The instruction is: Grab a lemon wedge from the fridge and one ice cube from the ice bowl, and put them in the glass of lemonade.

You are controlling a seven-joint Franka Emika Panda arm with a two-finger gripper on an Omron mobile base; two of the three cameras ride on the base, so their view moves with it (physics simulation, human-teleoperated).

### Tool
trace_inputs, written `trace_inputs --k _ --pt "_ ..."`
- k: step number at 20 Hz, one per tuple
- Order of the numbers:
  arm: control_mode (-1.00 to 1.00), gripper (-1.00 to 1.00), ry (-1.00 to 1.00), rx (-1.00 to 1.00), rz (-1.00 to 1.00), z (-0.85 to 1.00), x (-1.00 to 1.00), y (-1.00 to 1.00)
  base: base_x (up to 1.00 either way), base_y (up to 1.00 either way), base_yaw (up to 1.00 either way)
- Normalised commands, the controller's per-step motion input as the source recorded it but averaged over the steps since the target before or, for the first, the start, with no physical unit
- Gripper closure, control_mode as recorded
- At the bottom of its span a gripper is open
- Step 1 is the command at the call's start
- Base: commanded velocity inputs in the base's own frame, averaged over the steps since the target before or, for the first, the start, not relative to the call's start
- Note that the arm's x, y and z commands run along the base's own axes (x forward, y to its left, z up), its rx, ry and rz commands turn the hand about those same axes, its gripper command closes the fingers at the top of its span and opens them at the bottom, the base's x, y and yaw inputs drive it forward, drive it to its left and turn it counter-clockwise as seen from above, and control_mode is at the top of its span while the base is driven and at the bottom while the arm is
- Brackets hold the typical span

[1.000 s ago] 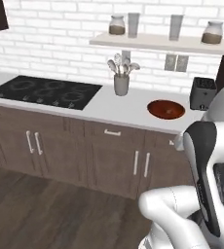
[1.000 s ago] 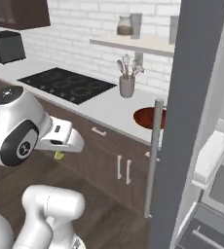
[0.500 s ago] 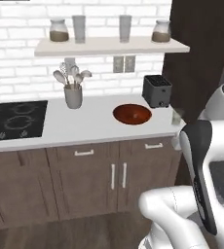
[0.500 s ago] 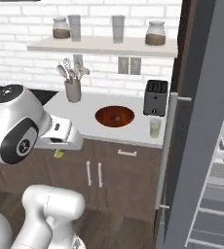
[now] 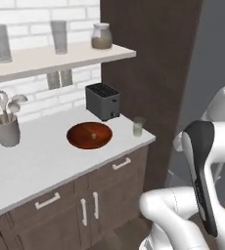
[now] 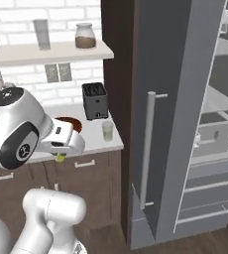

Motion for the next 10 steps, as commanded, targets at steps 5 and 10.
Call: trace_inputs --k 5,10 --pt "1.0 1.0 0.0 0.0 0.0 0.0 0.0 0.0 0.45 0.55 -0.3" --pt "1.0 1.0 0.0 0.0 0.0 0.0 0.0 0.0 0.79 0.24 -0.13"
